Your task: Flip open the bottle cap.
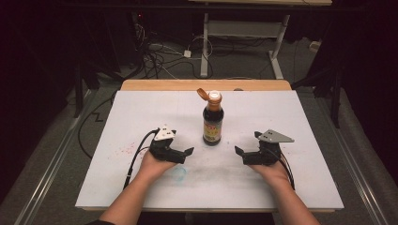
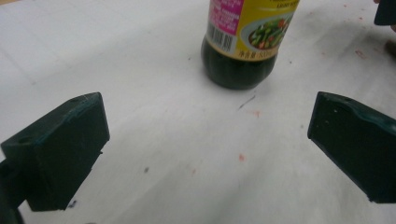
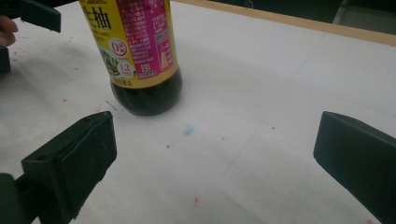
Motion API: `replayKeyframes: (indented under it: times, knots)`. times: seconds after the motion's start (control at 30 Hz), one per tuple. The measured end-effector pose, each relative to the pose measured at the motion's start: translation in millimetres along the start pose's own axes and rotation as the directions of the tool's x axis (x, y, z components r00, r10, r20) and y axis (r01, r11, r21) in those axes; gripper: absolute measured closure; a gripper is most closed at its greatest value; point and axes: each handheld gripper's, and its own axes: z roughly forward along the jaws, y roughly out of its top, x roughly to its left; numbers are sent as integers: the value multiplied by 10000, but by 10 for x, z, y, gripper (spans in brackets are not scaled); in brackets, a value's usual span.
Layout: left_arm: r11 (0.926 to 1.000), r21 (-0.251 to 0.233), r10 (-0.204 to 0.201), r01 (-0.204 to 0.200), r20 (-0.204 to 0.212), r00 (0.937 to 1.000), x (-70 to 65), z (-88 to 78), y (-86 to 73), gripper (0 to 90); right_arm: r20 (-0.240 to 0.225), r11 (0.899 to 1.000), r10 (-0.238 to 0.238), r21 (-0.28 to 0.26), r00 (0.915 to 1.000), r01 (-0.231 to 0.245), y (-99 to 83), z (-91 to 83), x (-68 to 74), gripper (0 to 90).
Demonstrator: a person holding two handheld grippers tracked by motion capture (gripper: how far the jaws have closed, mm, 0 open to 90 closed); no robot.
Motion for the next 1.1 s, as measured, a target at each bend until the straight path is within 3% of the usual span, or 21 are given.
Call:
replayKeyframes:
  times: [0.23, 0.4, 0.57, 0.73, 1.1]
  knots:
    - [9999, -163, -26, 20, -391, 9992, 21, -295, -240, 0, 80, 9999, -40, -120, 10000, 41, -130, -147, 5, 3]
    - [9970, -745, -236, 199, -489, 9985, 29, -544, -360, 0, 250, 9995, -174, -259, 9995, 180, -202, -282, 9, 3]
    - [9960, -861, -285, 225, -698, 9971, -2, -714, -509, 0, 403, 9992, -98, -383, 9991, 113, -292, -418, -17, 3]
    - [9953, -954, 72, -160, -920, 9957, -86, -815, -636, 0, 475, 9985, -84, -531, 9988, 110, -361, -550, 8, 3]
    - [9936, -1127, -26, -80, -932, 9956, -83, -826, -658, 0, 471, 9975, -91, -701, 9988, 124, -353, -541, 28, 3]
